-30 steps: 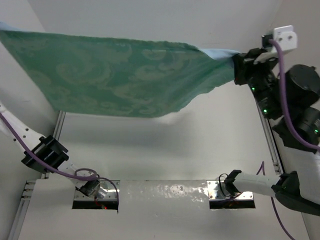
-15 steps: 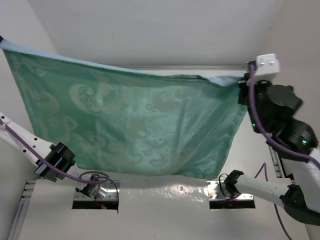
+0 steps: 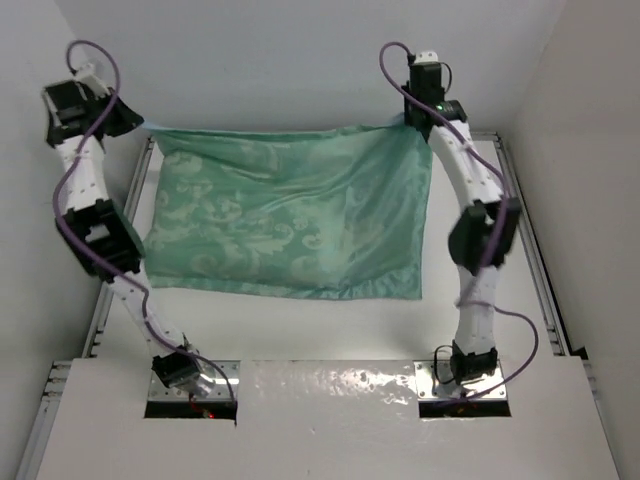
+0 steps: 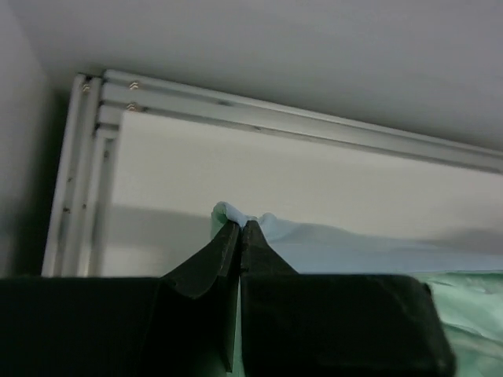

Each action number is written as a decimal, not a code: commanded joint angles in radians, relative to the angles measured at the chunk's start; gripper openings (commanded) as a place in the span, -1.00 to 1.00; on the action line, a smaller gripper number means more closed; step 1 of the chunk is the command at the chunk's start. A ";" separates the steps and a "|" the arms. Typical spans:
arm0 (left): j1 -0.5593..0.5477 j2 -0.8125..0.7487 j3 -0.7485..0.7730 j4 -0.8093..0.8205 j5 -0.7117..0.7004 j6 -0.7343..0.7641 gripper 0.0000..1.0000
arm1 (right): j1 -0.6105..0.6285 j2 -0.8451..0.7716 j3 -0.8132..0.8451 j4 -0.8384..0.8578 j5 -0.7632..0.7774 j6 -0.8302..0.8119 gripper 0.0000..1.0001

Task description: Put the pillow into the pillowcase

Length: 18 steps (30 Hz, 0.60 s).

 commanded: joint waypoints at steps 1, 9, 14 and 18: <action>-0.058 0.232 0.330 0.038 -0.373 0.033 -1.00 | -0.065 0.400 0.553 0.069 0.026 0.147 0.26; -0.080 0.384 0.314 0.209 -0.599 0.056 0.98 | -0.136 0.251 0.262 0.381 0.082 0.312 0.98; -0.080 0.292 0.226 0.163 -0.557 0.056 0.99 | -0.110 0.078 -0.009 0.319 -0.007 0.173 0.98; -0.079 0.172 0.095 0.098 -0.519 0.133 1.00 | -0.110 -0.132 -0.225 0.172 -0.102 0.167 0.98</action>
